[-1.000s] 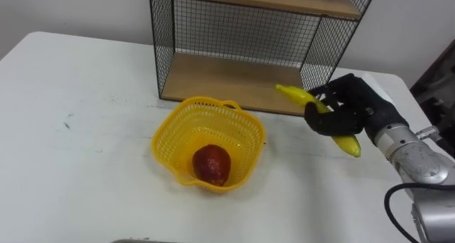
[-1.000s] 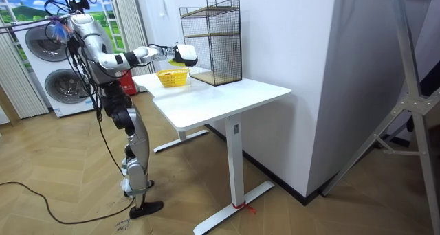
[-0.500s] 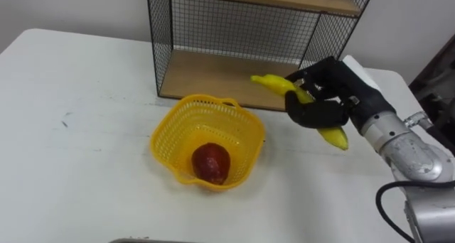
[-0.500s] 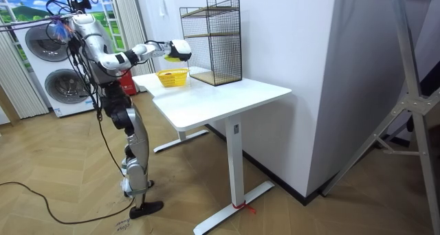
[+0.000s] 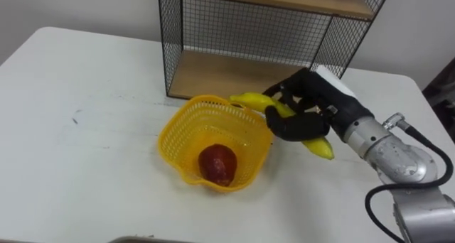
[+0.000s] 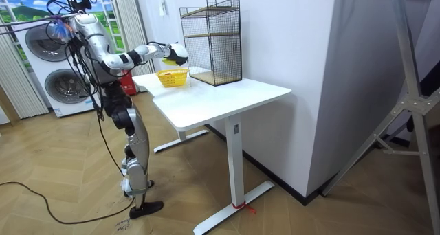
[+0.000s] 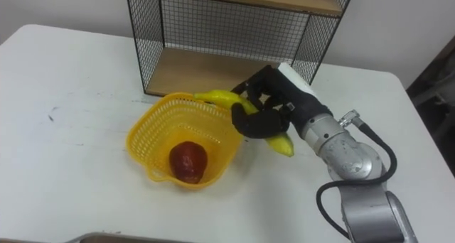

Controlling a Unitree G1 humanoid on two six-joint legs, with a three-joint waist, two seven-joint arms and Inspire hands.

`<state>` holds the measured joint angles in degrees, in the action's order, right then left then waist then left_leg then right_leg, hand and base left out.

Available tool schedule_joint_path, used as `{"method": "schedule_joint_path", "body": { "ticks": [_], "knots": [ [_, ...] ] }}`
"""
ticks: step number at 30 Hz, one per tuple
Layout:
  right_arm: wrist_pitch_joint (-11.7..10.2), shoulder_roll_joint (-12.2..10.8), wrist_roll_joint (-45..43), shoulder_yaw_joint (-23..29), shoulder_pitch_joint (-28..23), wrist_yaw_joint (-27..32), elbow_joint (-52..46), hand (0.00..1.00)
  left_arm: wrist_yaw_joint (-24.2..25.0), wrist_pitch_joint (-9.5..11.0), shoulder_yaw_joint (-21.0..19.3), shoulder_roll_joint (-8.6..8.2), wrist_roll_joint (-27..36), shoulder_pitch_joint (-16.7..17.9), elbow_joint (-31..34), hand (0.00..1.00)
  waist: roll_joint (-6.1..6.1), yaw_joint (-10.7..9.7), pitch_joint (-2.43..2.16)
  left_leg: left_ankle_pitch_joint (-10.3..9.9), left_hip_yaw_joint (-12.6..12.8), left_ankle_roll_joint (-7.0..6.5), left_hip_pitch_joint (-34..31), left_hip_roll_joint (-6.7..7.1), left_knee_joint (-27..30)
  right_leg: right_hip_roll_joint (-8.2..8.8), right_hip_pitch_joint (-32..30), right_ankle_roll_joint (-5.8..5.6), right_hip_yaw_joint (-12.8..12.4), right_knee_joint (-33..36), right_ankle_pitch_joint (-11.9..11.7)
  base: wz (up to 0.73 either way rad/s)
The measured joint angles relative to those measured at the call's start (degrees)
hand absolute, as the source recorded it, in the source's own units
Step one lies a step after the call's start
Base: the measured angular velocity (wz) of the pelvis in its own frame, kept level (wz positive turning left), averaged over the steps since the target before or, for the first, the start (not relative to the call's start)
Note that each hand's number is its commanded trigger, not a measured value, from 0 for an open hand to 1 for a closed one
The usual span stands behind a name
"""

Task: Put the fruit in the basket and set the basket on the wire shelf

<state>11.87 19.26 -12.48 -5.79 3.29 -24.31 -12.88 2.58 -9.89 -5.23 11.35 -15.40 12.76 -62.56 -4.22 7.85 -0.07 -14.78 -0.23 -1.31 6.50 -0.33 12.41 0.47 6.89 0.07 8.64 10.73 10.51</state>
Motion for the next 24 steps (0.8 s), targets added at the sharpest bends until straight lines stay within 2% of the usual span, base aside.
{"method": "schedule_joint_path", "body": {
  "ticks": [8,13,22,23,24],
  "knots": [
    [0.4,-3.7,-5.0,-2.9,0.0,-2.3,-1.2,1.00,0.2,-0.4,2.3,-0.01,0.2,-0.8,-0.6,0.00,-0.20,0.3,0.10,0.0,-0.1,0.01,0.0,0.05,0.1,0.03,0.0,0.00,0.2,0.1,0.0,0.00],
    [0.4,-4.6,-5.0,-4.3,0.0,-3.6,-1.2,1.00,0.3,-0.4,2.8,-0.01,0.2,-1.3,-0.6,0.00,-0.43,0.4,0.28,0.0,-0.2,0.01,0.0,0.07,0.1,0.05,0.1,0.00,0.3,0.0,0.0,0.00],
    [0.4,-4.8,-4.8,-4.3,0.0,-4.2,-1.2,1.00,0.1,-0.4,4.1,-0.03,0.2,-2.1,-1.6,0.00,-0.46,0.3,0.39,0.0,-0.8,0.01,-0.4,0.09,0.3,0.07,0.0,0.00,0.9,0.0,0.0,0.03],
    [0.4,-4.8,-4.8,-4.3,0.0,-4.2,-1.2,0.85,0.1,-0.4,4.4,-0.06,0.2,-2.1,-1.6,0.00,-0.41,0.4,0.42,0.0,-0.8,0.01,-0.5,0.11,0.3,0.08,0.0,0.00,0.9,0.0,0.0,0.00],
    [0.4,-4.8,-4.8,-4.3,0.0,-4.2,-1.2,0.57,0.1,-0.4,4.4,-0.11,0.2,-2.1,-1.6,0.00,-0.38,0.4,0.44,0.0,-0.8,0.01,-0.5,0.11,0.3,0.08,0.0,0.00,0.9,0.0,0.0,0.00]
  ]
}}
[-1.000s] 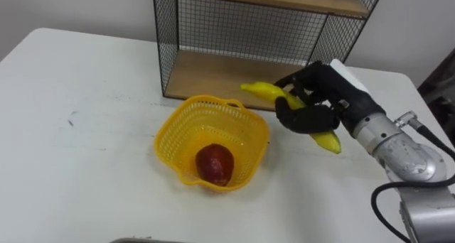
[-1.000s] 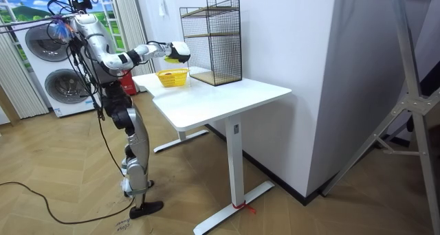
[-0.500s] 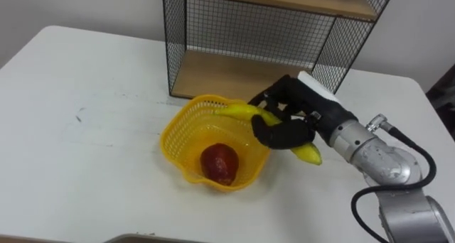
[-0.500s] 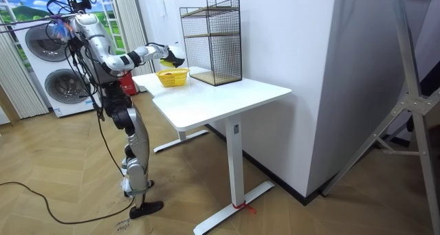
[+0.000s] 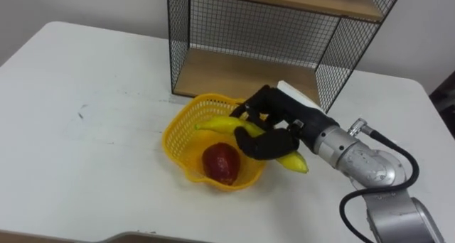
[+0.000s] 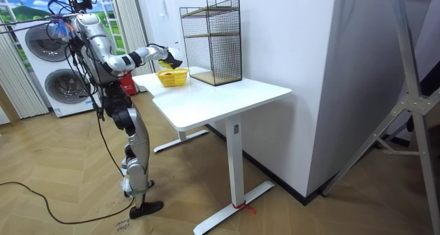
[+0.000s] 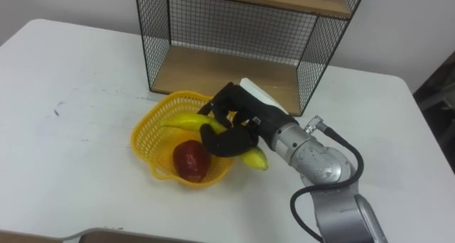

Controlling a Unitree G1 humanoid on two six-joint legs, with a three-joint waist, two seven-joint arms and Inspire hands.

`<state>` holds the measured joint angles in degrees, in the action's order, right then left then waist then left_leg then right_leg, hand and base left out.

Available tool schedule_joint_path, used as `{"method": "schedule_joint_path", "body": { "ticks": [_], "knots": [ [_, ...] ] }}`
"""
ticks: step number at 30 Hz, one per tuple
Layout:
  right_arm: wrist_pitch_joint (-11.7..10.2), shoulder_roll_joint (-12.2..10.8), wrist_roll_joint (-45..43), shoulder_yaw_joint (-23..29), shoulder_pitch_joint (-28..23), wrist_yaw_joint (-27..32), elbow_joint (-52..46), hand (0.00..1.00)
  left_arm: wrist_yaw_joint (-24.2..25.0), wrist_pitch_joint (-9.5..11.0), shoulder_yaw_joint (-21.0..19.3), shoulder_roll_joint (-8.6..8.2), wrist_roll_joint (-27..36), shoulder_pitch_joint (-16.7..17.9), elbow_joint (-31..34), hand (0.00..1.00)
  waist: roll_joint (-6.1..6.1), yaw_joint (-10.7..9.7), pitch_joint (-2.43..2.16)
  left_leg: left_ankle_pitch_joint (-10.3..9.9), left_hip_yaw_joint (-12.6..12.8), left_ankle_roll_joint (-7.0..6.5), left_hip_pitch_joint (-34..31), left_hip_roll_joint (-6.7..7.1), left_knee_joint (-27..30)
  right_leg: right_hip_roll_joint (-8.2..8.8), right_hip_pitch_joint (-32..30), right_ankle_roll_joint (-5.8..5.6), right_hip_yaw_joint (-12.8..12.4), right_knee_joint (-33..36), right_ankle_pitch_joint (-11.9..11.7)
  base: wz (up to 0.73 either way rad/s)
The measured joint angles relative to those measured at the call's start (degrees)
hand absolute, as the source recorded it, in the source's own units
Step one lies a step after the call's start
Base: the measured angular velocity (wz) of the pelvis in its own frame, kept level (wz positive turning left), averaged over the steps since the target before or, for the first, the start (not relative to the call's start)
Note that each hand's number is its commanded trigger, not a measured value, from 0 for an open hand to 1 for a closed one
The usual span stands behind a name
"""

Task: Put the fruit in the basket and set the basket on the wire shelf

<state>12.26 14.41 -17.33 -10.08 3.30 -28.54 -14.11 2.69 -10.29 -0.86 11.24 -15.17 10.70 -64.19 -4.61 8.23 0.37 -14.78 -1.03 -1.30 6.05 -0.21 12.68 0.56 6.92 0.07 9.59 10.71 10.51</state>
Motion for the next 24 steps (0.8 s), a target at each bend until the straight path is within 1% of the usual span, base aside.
{"method": "schedule_joint_path", "body": {
  "ticks": [1,2,9,13,20,24],
  "knots": [
    [0.0,-0.1,0.0,0.0,0.0,-0.1,0.0,0.03,0.0,0.0,0.0,-0.09,0.0,0.0,0.0,0.00,0.03,0.0,0.02,0.0,0.0,0.00,0.0,0.01,0.0,0.00,0.0,0.00,0.0,0.0,0.0,0.00],
    [0.0,-0.1,0.0,0.0,0.0,-0.1,0.0,0.00,0.0,0.0,0.0,-0.16,0.0,0.0,0.0,0.00,0.04,0.0,0.03,0.0,0.0,0.00,0.0,0.01,0.0,0.00,0.0,0.00,0.0,0.0,0.0,0.00],
    [0.0,-0.2,0.0,0.0,0.0,-0.3,0.0,0.00,0.0,0.0,0.0,-0.37,0.0,0.0,0.0,0.00,0.07,0.1,0.02,0.0,0.0,0.00,0.0,0.00,0.0,0.00,0.0,0.00,0.0,0.0,0.0,0.00],
    [0.0,-0.9,0.0,0.0,0.0,-0.3,0.0,0.00,0.0,0.0,0.0,-0.36,0.0,0.0,0.0,0.00,0.11,0.1,0.00,0.0,0.0,0.00,0.0,0.00,0.0,0.00,0.0,0.00,0.0,0.0,0.0,0.00],
    [0.0,-1.2,0.1,0.0,0.0,-0.3,0.0,0.00,-0.1,0.0,0.1,-0.37,0.0,0.1,-0.4,0.00,0.56,0.1,-0.15,0.0,0.0,0.00,0.0,0.00,0.0,0.01,0.0,0.00,0.0,-0.1,0.0,0.00],
    [0.0,-1.2,0.0,0.0,0.0,-0.2,0.0,0.00,-0.1,0.0,0.1,-0.37,0.0,0.1,-0.2,0.00,0.78,0.1,-0.10,0.0,0.0,0.00,0.0,0.00,0.0,0.01,0.0,0.00,0.1,-0.1,0.0,0.00]
  ]
}}
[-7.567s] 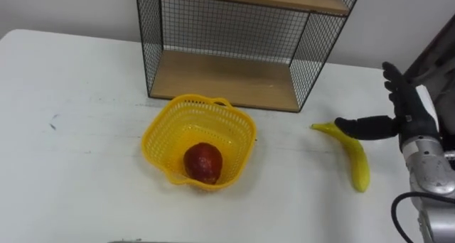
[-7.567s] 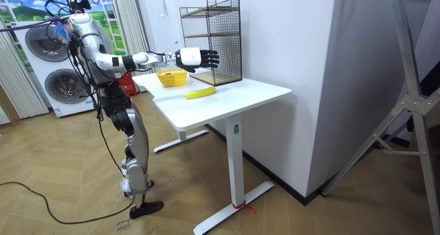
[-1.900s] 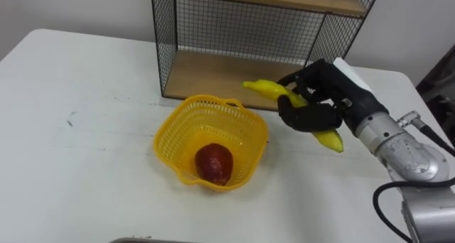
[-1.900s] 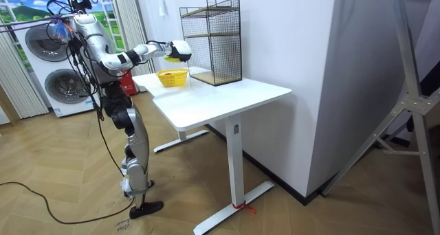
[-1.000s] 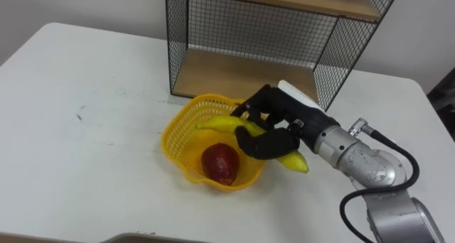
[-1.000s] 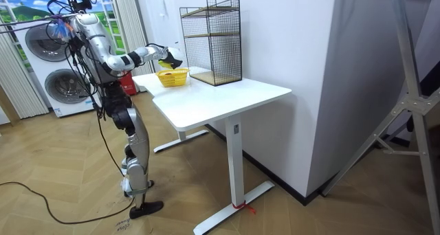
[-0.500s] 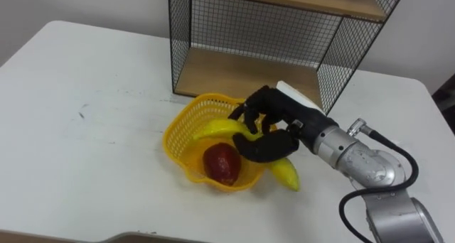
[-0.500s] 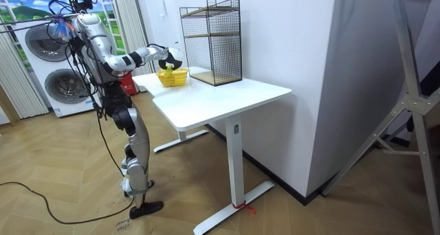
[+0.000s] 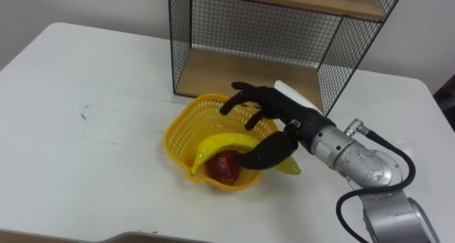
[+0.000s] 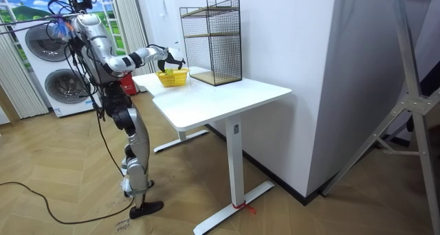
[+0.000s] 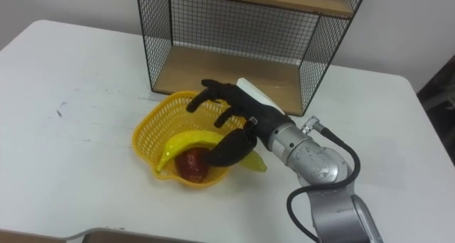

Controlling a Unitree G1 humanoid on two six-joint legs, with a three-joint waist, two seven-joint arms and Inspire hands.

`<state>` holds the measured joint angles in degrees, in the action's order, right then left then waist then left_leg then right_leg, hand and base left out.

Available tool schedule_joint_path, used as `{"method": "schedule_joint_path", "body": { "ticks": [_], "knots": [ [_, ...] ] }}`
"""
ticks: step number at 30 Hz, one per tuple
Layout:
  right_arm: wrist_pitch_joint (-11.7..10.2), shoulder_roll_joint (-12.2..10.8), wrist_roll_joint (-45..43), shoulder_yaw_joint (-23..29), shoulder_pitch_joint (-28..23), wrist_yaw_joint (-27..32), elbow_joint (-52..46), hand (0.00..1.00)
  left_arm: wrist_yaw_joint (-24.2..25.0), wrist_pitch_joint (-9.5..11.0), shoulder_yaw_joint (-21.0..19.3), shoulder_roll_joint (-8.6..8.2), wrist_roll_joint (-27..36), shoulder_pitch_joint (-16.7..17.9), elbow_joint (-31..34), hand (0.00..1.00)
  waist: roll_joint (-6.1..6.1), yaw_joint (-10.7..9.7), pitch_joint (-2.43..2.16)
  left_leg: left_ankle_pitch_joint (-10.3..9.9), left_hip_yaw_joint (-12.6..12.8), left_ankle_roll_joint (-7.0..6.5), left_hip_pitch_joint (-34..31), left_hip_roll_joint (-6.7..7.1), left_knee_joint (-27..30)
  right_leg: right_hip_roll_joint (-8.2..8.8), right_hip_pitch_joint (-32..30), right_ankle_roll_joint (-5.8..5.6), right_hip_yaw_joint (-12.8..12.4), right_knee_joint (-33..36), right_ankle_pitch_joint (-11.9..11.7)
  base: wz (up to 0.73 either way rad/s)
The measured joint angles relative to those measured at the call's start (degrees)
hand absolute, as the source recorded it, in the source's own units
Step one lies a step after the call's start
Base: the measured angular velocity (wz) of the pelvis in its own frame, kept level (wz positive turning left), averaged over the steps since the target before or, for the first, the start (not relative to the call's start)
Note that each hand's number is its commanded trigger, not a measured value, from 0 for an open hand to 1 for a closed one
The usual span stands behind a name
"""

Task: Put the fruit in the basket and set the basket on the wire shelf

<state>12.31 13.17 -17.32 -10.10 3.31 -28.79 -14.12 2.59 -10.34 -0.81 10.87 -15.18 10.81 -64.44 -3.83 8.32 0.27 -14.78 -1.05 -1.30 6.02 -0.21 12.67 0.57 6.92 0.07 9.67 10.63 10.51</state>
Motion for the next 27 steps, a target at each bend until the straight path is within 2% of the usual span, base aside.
{"method": "schedule_joint_path", "body": {
  "ticks": [19,27],
  "knots": [
    [0.3,0.0,2.2,0.0,0.0,2.4,-0.1,0.00,0.0,-0.1,0.0,0.02,0.3,0.1,0.0,0.00,-0.06,-0.2,-0.10,0.0,-0.5,0.00,-0.6,0.03,0.1,0.07,-0.4,0.00,0.6,0.0,0.0,0.01],
    [0.2,0.0,5.9,0.5,0.0,5.4,-0.6,0.00,0.0,0.0,-0.1,-0.21,1.9,1.3,0.0,0.00,0.62,-1.1,-0.32,0.0,-0.4,0.00,-0.7,0.03,0.1,0.06,-0.4,0.00,0.6,0.0,0.0,0.00]
  ]
}}
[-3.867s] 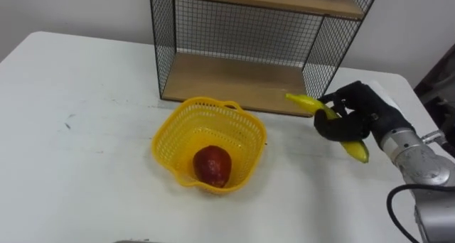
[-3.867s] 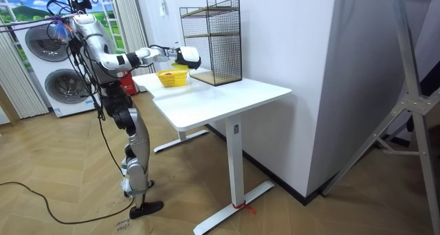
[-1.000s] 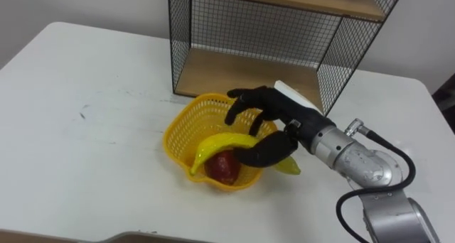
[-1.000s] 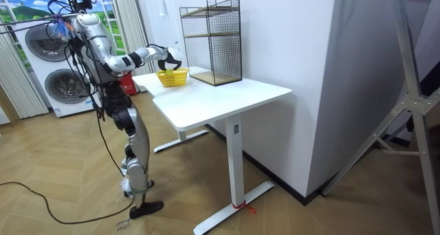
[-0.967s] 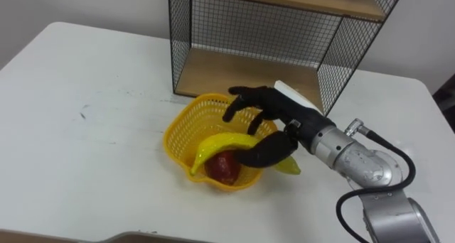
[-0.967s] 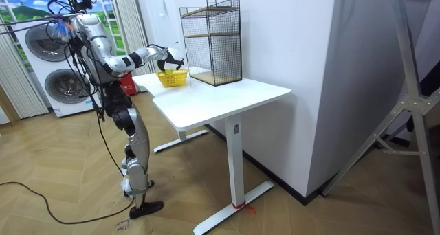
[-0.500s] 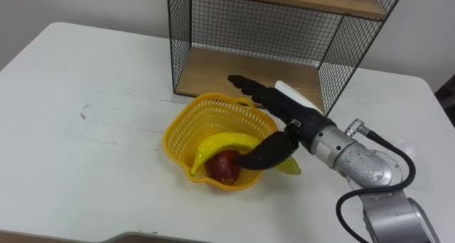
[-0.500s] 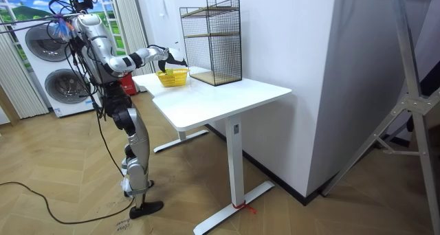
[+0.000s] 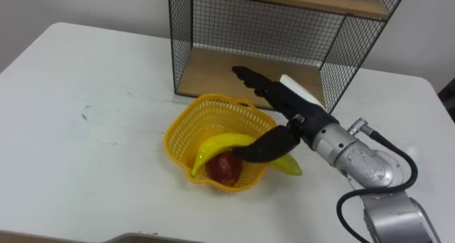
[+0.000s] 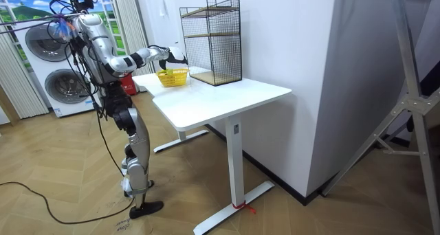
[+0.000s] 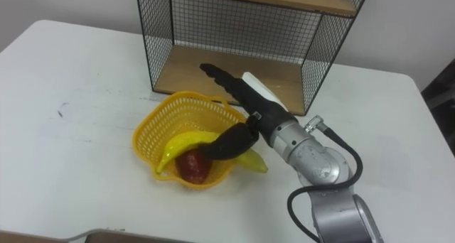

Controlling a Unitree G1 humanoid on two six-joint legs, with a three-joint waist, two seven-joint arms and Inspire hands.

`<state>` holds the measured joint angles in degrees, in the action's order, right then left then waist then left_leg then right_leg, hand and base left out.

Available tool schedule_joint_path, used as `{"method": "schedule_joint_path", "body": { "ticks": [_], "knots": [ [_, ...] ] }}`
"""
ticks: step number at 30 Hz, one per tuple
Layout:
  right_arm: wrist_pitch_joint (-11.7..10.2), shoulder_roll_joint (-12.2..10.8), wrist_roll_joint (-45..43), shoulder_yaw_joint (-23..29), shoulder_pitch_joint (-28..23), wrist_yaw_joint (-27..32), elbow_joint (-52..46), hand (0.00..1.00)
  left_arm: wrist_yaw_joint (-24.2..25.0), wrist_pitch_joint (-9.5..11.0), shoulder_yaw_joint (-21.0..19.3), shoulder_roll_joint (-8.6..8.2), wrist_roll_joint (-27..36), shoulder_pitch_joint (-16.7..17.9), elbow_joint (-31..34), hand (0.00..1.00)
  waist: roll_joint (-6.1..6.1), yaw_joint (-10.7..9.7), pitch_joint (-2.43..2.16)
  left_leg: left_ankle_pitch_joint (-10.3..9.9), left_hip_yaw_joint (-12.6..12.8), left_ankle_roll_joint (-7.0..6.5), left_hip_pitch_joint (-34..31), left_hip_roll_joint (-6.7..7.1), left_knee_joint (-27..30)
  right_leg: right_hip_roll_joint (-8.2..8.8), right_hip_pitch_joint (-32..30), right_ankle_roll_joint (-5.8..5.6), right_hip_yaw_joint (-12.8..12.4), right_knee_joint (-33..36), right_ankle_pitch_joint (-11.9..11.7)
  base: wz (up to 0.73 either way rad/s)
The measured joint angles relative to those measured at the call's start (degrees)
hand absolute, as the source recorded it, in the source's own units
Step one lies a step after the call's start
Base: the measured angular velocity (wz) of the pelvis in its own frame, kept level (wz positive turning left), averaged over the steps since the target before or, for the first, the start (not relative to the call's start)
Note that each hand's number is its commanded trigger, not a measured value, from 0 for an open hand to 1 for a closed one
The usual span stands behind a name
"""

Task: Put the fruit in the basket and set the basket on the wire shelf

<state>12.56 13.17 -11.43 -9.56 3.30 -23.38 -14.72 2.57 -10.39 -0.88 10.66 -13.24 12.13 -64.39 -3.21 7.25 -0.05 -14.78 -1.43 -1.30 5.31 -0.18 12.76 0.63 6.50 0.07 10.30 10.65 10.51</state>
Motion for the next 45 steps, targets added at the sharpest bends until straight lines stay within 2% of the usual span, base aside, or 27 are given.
{"method": "schedule_joint_path", "body": {
  "ticks": [6,13,18,20,24,26,27,29,30,32,33,35,36,38,42,45],
  "knots": [
    [0.0,0.0,4.6,1.0,0.0,2.7,-0.5,0.00,0.0,0.1,-0.1,-0.01,0.2,1.0,0.2,0.00,0.17,-0.9,0.00,0.0,0.1,0.00,0.0,0.02,0.0,0.01,0.0,0.00,-0.1,0.0,0.0,0.00],
    [-1.5,0.4,13.6,5.4,-0.4,8.6,-0.6,0.00,-0.2,1.6,-2.5,-0.16,0.5,2.0,0.0,0.00,0.22,-1.4,0.03,0.0,0.2,0.00,0.4,0.02,0.2,0.01,0.4,0.00,-0.2,0.0,0.0,0.00],
    [-3.6,0.4,18.0,9.5,-1.7,13.5,-0.6,0.00,-0.9,3.5,-6.3,-0.38,7.0,4.0,-1.9,0.00,0.42,-3.1,0.09,0.0,-0.5,0.01,0.3,0.08,0.5,0.12,1.0,0.00,0.8,-0.1,0.0,0.09],
    [-4.3,0.5,20.3,12.5,-1.8,17.0,-0.6,0.00,-1.1,3.5,-9.8,-0.41,9.8,5.0,-3.1,0.00,0.78,-3.7,0.03,0.0,-0.6,0.02,0.2,0.06,0.7,0.11,1.0,0.00,0.9,-0.1,0.0,0.00],
    [-5.7,1.2,20.8,16.6,-3.3,22.2,-0.5,0.00,-3.1,3.7,-13.7,-0.66,17.9,6.7,-4.5,0.00,1.80,-3.9,-0.24,0.0,-0.5,0.02,0.2,0.09,0.8,0.20,1.0,0.00,0.9,-0.1,0.0,0.00],
    [-5.7,1.3,23.6,19.8,-6.5,25.1,-0.5,0.00,-5.6,4.3,-19.2,-0.84,22.6,7.9,-4.9,0.00,1.96,-3.9,-0.28,0.0,-0.6,0.03,0.3,0.08,0.7,0.19,1.2,-0.01,1.0,-0.1,0.0,0.00],
    [-5.7,1.3,24.3,20.4,-7.2,25.9,-0.5,0.00,-6.4,4.5,-20.5,-0.85,23.9,8.1,-5.2,0.00,1.99,-3.8,-0.27,0.0,-0.6,0.04,0.3,0.08,0.7,0.20,1.2,0.00,1.0,-0.2,0.0,0.00],
    [-5.7,1.4,27.1,22.8,-9.1,29.6,-0.5,0.00,-10.2,4.6,-25.8,-0.85,32.9,8.6,-6.6,0.00,2.54,-4.0,-0.28,0.0,-0.5,0.02,0.3,0.15,0.8,0.27,1.1,-0.01,0.9,-0.1,0.0,0.00],
    [-5.7,1.5,27.9,23.7,-9.5,30.7,-0.5,0.00,-11.4,4.5,-27.4,-0.86,35.2,8.7,-6.6,0.00,2.62,-4.0,-0.25,0.0,-0.6,0.00,0.3,0.17,0.8,0.30,1.1,-0.02,0.9,-0.1,0.0,0.00],
    [-5.7,1.9,30.5,27.2,-11.8,34.6,-0.5,0.00,-15.8,5.1,-35.2,-0.64,43.4,8.8,-6.1,0.00,2.86,-3.4,-0.26,0.1,-0.6,0.01,0.3,0.18,0.7,0.38,0.9,-0.03,0.9,0.0,0.1,0.00],
    [-5.7,2.0,30.8,27.7,-12.4,35.5,-0.5,0.00,-17.1,5.3,-36.9,-0.55,45.3,8.8,-5.9,0.00,2.95,-3.4,-0.25,0.1,-0.7,0.02,0.2,0.19,0.8,0.38,1.0,-0.03,0.9,0.0,0.1,0.00],
    [-5.7,2.5,31.2,29.3,-14.4,39.2,-0.5,0.00,-22.6,5.7,-42.0,-0.23,52.0,9.2,-3.0,0.00,3.05,-3.1,-0.23,0.2,-0.6,0.04,0.2,0.34,0.7,0.48,0.8,-0.02,0.9,-0.1,0.2,0.00],
    [-5.7,2.6,31.1,29.5,-15.0,40.0,-0.5,0.00,-24.1,5.7,-43.4,-0.15,53.5,9.2,-1.7,0.00,3.11,-3.2,-0.24,0.2,-0.6,0.05,0.1,0.36,0.7,0.48,0.9,-0.01,0.8,-0.1,0.2,0.04],
    [-5.7,2.8,31.0,30.3,-16.8,43.5,-0.5,0.00,-29.8,5.9,-45.3,0.32,56.4,9.2,5.0,0.00,3.43,-3.0,-0.22,0.2,-0.7,0.01,0.1,0.43,0.8,0.56,0.9,-0.03,0.8,-0.1,0.2,0.02],
    [-5.7,2.8,28.7,31.3,-19.5,47.1,-0.5,0.00,-37.2,7.0,-46.5,1.48,56.4,9.3,16.3,0.00,4.11,-2.4,-0.46,0.3,-0.7,-0.09,0.2,0.59,0.8,0.74,0.9,-0.09,0.9,0.0,0.3,0.00],
    [-6.1,2.7,27.3,32.5,-20.4,50.7,-0.2,0.00,-43.8,8.2,-47.4,1.57,55.2,9.5,28.8,0.00,4.53,-2.1,-0.50,0.4,-1.0,-0.25,0.1,0.83,0.6,0.98,0.8,-0.33,0.9,0.1,0.4,0.00]
  ]
}}
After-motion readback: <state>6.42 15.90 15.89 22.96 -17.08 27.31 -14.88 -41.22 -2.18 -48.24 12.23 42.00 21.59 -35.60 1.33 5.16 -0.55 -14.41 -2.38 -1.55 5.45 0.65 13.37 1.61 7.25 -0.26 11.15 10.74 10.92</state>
